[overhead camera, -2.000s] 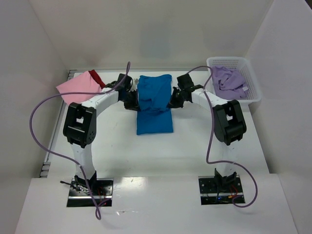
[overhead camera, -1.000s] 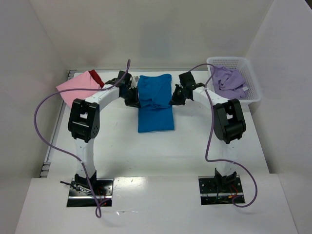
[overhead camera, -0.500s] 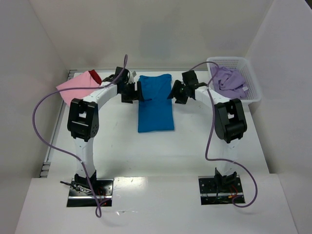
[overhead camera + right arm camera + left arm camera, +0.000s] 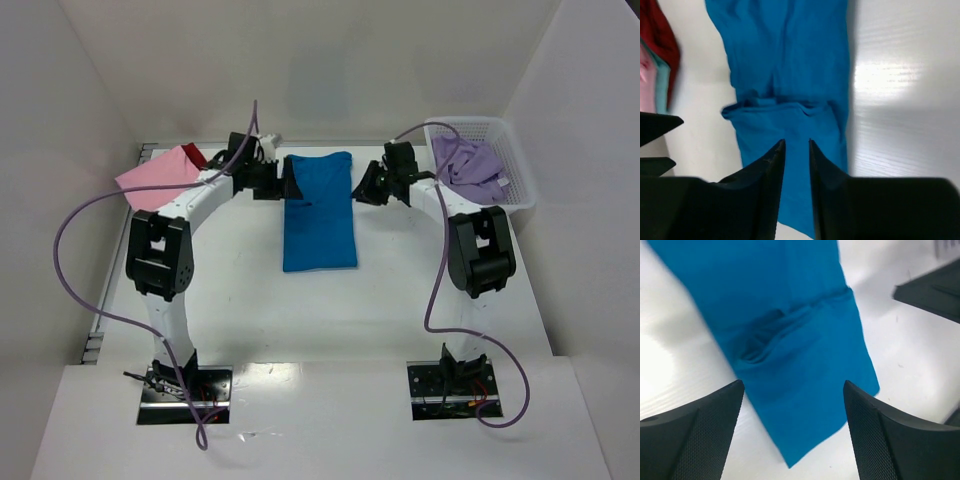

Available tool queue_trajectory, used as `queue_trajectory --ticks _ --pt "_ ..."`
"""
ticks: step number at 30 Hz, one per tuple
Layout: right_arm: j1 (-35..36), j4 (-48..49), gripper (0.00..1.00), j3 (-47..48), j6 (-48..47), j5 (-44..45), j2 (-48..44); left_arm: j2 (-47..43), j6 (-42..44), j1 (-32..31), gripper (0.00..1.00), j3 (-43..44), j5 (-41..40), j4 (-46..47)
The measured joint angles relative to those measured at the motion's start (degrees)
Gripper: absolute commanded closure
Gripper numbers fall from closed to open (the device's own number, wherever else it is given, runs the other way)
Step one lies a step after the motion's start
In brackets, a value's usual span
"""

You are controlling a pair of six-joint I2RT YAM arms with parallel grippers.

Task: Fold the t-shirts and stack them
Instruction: Fold the folded rectangular tshirt in 1/3 of the way, then grab one side of the 2/3 rectangular tshirt with both arms

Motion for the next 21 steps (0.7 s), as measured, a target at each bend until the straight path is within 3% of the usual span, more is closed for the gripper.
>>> queue_trajectory --ticks 1,3,5,9,12,21 --pt "0.0 0.5 0.67 -0.9 -0.4 -0.5 -0.2 -0.1 0.2 -0.7 0.12 -0.8 0.6 0.6" --pt "0.0 0.9 0.67 -3.1 -0.8 -1.2 -0.2 -0.1 0.3 -2.4 0.23 -2.8 1.4 1.9" --pt "0.0 1.1 0.75 -5.3 -0.9 -1.4 -0.2 -0.1 0.0 -3.6 0.42 -5.0 2.4 2.3" --pt "0.0 1.9 0.89 -7.6 -1.1 -3.0 -0.2 1.6 -0.4 -4.4 0.61 -6.0 3.5 3.5" --pt "0.0 3.2 0.95 -7.2 -0.9 -4.1 -0.1 3.5 -0.5 -4.1 0.68 -5.9 2.7 4.5" --pt "0.0 6.6 0.96 -5.0 0.2 -6.8 2.8 9.3 -1.9 -3.2 0.81 -2.6 1.6 5.6"
